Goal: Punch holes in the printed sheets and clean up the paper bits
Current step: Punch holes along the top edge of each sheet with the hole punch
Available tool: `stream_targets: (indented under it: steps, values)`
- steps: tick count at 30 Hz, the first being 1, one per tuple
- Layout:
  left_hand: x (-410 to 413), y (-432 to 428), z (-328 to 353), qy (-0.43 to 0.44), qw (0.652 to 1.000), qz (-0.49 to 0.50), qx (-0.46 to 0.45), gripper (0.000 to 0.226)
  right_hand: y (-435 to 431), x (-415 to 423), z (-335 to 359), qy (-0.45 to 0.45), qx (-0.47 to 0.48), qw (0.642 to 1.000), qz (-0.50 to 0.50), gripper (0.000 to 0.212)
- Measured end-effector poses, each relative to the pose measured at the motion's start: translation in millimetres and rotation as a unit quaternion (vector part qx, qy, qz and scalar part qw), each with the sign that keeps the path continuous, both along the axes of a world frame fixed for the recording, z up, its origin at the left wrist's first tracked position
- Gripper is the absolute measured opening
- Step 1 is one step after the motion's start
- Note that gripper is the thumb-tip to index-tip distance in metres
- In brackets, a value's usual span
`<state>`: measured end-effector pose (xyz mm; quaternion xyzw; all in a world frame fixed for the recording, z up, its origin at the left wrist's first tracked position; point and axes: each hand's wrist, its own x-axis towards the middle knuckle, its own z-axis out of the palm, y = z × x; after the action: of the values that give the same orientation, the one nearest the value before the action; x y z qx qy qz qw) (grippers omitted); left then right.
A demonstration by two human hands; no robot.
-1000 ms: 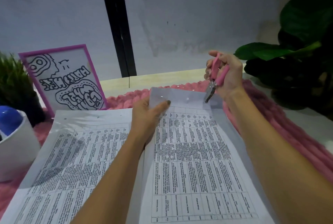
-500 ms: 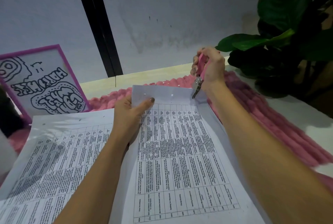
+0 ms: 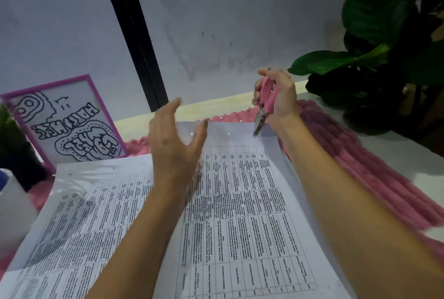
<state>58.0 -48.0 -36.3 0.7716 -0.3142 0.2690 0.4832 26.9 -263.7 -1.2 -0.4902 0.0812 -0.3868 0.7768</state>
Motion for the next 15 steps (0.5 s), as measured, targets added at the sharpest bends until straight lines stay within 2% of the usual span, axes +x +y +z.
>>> stream_targets:
  steps: [2,5,7,15]
  values:
    - [-1,-18,12,-0.054,0.992,-0.033,0.107,0.045,2,1,1,-0.004,0.003,1.0,0.01,0.028]
    - [-3,-48,20,-0.043,0.948,-0.096,0.301,0.044,3,2,2,-0.013,0.001,1.0,0.019,0.031]
    - [2,-62,20,-0.027,0.924,-0.107,0.367,0.04,2,2,2,-0.017,0.001,1.0,0.017,0.034]
    - [14,-80,15,0.02,0.95,-0.086,0.3,0.022,1,2,2,-0.031,0.013,0.999,0.027,0.034]
